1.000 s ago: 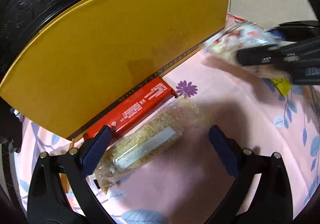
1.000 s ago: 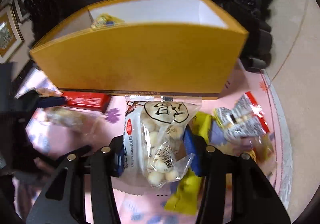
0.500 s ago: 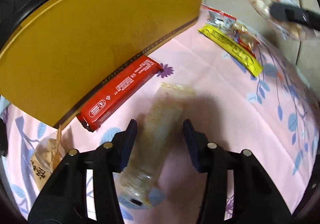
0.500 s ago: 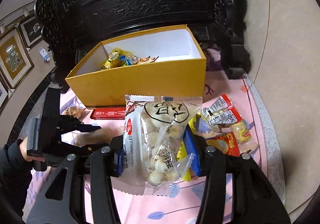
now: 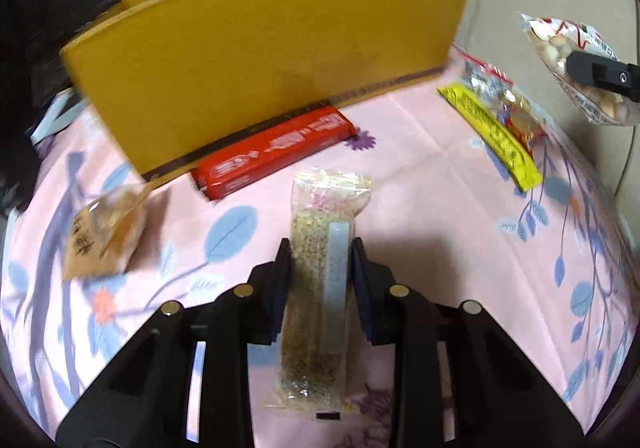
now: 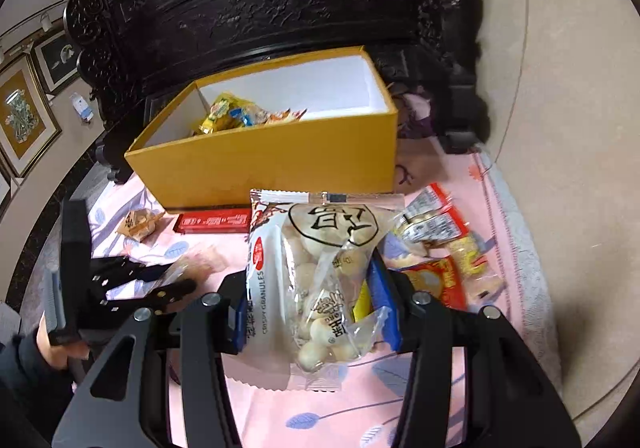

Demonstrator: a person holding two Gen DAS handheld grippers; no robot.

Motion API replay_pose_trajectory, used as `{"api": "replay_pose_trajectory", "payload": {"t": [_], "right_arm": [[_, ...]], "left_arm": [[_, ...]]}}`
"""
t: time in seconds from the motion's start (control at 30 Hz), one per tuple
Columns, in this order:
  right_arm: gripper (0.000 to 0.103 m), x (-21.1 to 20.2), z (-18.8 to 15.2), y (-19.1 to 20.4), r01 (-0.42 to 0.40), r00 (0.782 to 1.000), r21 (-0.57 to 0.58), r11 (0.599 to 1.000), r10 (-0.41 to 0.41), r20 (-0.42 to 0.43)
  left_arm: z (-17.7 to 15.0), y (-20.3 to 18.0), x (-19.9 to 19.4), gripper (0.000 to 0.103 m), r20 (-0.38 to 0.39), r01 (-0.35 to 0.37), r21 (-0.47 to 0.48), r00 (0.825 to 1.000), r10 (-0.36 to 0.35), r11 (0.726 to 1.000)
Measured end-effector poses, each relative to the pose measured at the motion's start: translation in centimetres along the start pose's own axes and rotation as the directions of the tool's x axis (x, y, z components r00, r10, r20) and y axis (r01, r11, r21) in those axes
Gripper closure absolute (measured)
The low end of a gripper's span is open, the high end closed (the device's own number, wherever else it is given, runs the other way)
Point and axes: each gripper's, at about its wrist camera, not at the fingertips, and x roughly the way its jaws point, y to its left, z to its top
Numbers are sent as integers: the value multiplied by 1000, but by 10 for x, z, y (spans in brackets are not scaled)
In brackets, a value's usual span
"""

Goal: Organize snacks
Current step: 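Grasp the white bag of round snacks with the right tool while the left tool grasps the clear grain bag, then carry both bags into the yellow box and open both tools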

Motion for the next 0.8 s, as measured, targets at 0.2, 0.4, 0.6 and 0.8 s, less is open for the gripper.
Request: {"api": "replay_pose_trajectory", "payload": {"t": [0.2,0.4,0.6,0.8], "right_arm": [[53,-12,10,0,20,999,8,1000,-20,39],[53,-15,18,16,-1,998,-18,1000,2,62],[53,-9,26,33,-32,997,-41,999,35,68],[53,-2,38,44,-48,996,-52,998,52,78]], "left_arm": [[13,10,-52,75,101,-48,-124,993,61,991],[45,11,-89,75,180,-64,-149,979,91,987],[65,18,-101,75,203,-78,-172,973,113,982],[84,21,-99,75,214,-81,-180,969,119,980]]}}
